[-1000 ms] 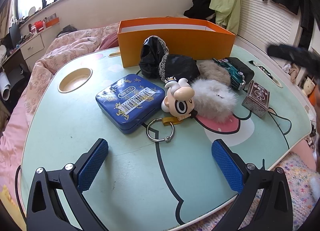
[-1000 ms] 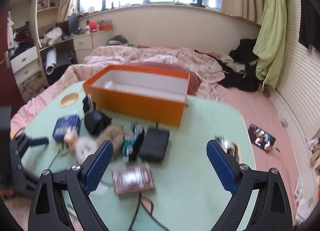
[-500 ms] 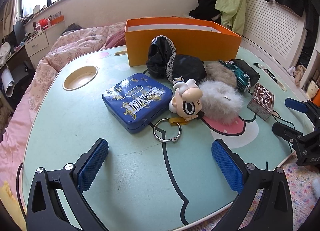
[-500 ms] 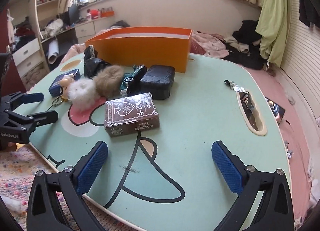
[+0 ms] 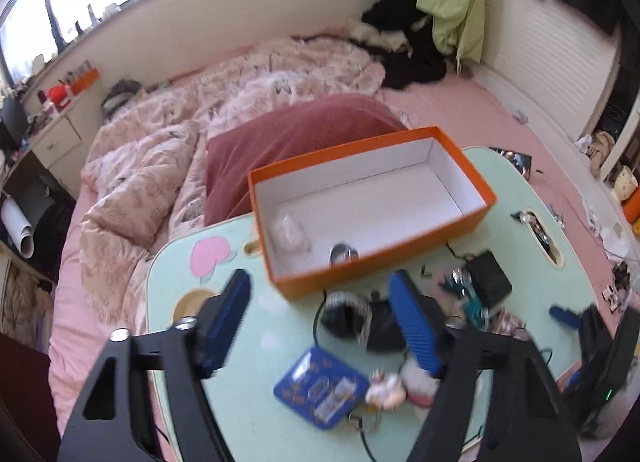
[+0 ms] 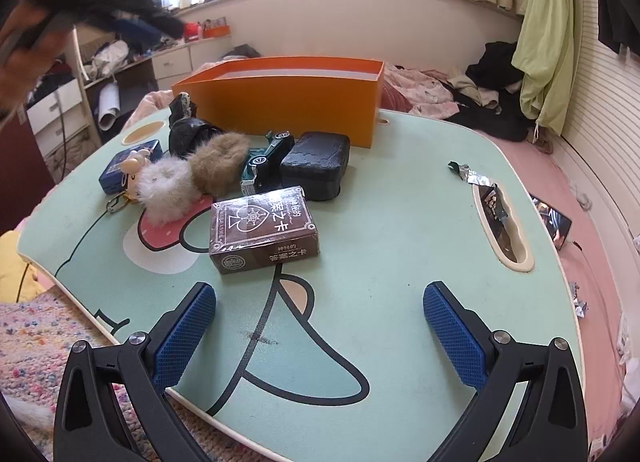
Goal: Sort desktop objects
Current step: 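Reach into the box and grasp the clear plastic-wrapped item with the left tool, then carry the plastic-wrapped item out and release it beside the white pompom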
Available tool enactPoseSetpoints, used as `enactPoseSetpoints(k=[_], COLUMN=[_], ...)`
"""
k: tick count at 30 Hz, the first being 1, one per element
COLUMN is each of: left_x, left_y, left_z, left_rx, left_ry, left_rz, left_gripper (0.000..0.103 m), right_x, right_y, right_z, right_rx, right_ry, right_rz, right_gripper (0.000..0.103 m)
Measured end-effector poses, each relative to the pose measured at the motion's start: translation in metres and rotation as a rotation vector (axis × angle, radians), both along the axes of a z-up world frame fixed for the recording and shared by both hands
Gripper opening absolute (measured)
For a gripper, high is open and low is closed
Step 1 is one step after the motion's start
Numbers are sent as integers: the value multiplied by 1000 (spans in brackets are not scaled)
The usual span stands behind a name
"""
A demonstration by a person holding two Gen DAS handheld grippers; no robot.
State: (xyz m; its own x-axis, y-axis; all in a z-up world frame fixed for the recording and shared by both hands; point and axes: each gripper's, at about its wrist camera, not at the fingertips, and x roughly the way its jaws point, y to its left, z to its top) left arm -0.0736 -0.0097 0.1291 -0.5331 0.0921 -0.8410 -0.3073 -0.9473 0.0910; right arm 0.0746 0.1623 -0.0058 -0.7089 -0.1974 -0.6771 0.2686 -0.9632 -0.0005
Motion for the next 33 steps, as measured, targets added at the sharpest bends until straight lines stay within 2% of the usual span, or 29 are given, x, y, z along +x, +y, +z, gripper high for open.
enactPoseSetpoints(k=[2, 4, 5, 10, 15, 16, 18, 20, 22, 25, 28, 30, 33], left_x=[-41, -69, -82, -114, -120, -119, -116, -114, -113, -94, -50, -15, 33], left_y=[14, 22, 26, 31, 43, 46, 50, 49, 42, 35, 31, 30, 24], left_z=[-13, -34, -46, -88, -110, -114, -115, -111, -100, -60, -14, 3, 5], left_rx=[-67, -145, -186, -263, -378, -400, -417, -376, -273, -99, 65, 119, 157], left_ry=[-93, -150, -165, -222, -219, -214, -193, -191, -193, -122, -59, -32, -25], left_rz=[23, 62, 87, 174, 196, 193, 189, 161, 133, 97, 3, -61, -117], left_gripper=[41, 37, 36, 36, 36, 29, 28, 28, 27, 27, 28, 28, 28], right_x=[-1, -1, -1, 0, 1, 1, 1, 1, 1, 1, 1, 1, 1], right_y=[0, 1, 1, 2, 2, 2, 2, 2, 2, 2, 2, 2, 2], right_z=[0, 0, 0, 0, -1, -1, -1, -1, -1, -2, -2, -2, -2], right_rx=[-3, -6, -8, -13, -13, -14, -16, -15, -15, -14, -15, -14, -14], right_ry=[1, 2, 4, 8, 13, 13, 13, 13, 13, 13, 13, 13, 13], right_rz=[0, 0, 0, 3, 3, 3, 4, 3, 3, 3, 3, 3, 2], right_gripper=[103, 103, 103, 103, 103, 103, 103, 103, 103, 103, 103, 103, 103])
